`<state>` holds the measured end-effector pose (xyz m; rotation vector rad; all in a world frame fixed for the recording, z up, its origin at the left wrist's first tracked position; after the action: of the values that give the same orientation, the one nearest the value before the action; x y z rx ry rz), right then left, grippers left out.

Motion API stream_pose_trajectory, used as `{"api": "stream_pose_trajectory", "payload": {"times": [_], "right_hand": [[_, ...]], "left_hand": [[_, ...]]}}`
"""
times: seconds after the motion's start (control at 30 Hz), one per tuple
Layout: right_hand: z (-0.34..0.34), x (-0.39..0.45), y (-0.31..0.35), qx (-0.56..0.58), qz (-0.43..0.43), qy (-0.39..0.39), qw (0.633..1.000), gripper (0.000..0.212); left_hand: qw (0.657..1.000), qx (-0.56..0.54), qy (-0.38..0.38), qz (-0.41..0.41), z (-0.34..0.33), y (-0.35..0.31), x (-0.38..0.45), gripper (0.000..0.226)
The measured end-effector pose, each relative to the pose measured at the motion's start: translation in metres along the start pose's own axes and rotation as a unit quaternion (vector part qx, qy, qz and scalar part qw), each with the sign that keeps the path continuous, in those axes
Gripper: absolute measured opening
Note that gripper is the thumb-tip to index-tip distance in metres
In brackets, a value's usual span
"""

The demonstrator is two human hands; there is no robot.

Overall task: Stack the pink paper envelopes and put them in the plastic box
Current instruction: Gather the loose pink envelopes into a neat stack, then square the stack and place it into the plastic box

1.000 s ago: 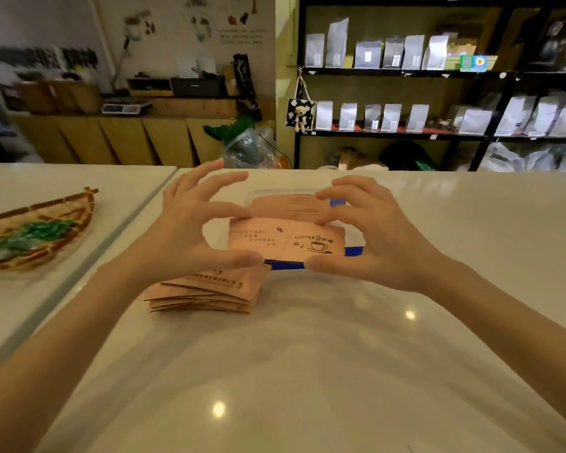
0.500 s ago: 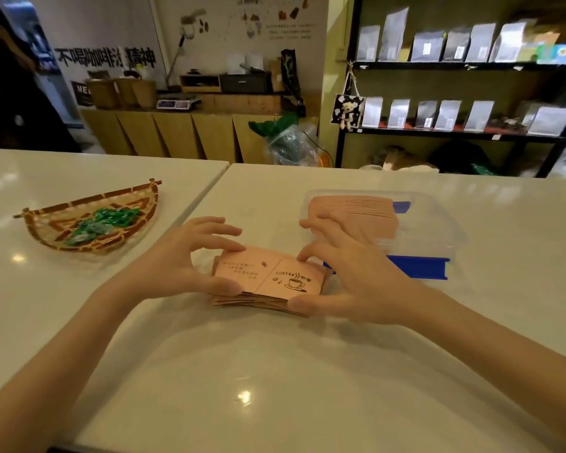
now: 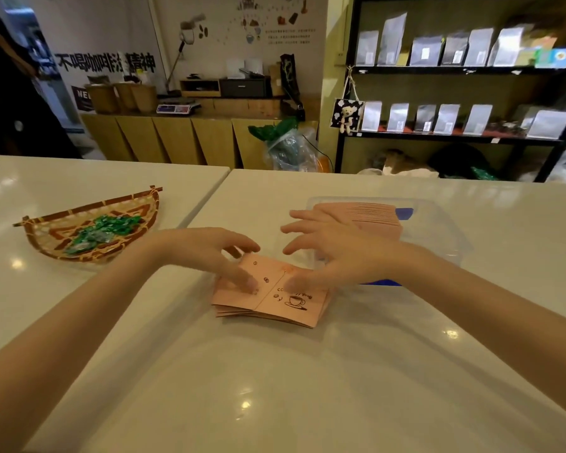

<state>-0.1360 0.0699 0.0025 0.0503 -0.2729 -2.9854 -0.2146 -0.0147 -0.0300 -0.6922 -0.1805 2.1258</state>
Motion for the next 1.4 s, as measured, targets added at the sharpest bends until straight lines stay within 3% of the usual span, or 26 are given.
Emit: {"api": "stream_pose_trajectory", "payload": {"times": [0.1,0.23,0.63,0.77,0.93,1.13,1.3,1.4], "right_hand": [[-0.014,0.015,-0.004,-0.042,-0.014,0.104,0.994,0.067],[-0.024,0.023,-0.009,-0.031,-0.047,0.18,0.982,0.063],[-0.024,0.019,-0.003,-0.04,-0.051,0.184,0.981,0.061],[-0.019,0.01,0.005,-0.052,-0.026,0.12,0.991,0.062],[-0.01,-0.018,0.013,-0.024,0.017,0.012,1.0,0.058],[0.013,-0.068,-0.004,0.041,-0.009,-0.075,0.996,0.043],[0.035,-0.131,-0.041,0.085,-0.048,-0.157,0.983,0.026],[0.026,-0.159,-0.068,0.093,-0.085,-0.189,0.974,0.038]], "left_hand": [[0.997,0.033,0.065,0.02,-0.001,-0.004,0.01,0.073],[0.993,0.065,0.095,0.022,-0.002,-0.007,0.022,0.07],[0.992,0.026,0.119,0.039,-0.011,-0.004,0.02,0.052],[0.996,0.017,0.08,0.035,-0.01,-0.01,0.002,0.052],[0.998,0.038,-0.042,0.004,-0.004,-0.025,-0.026,0.058],[0.984,0.023,-0.145,-0.097,-0.001,-0.07,-0.039,0.042],[0.953,-0.087,-0.224,-0.185,-0.012,-0.127,-0.027,0.04],[0.944,-0.148,-0.215,-0.204,-0.032,-0.147,-0.016,0.039]]}}
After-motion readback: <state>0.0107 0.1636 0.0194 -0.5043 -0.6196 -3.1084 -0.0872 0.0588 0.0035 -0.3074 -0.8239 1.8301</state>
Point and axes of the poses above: each hand's wrist, its own x-axis towards the middle knuckle, its own z-axis out of the back of the hand, y = z × x, the point moved 9 cm from there along x, towards the middle knuckle, and after that the axes turned 3 degrees about -y, right-handed, at the moved point
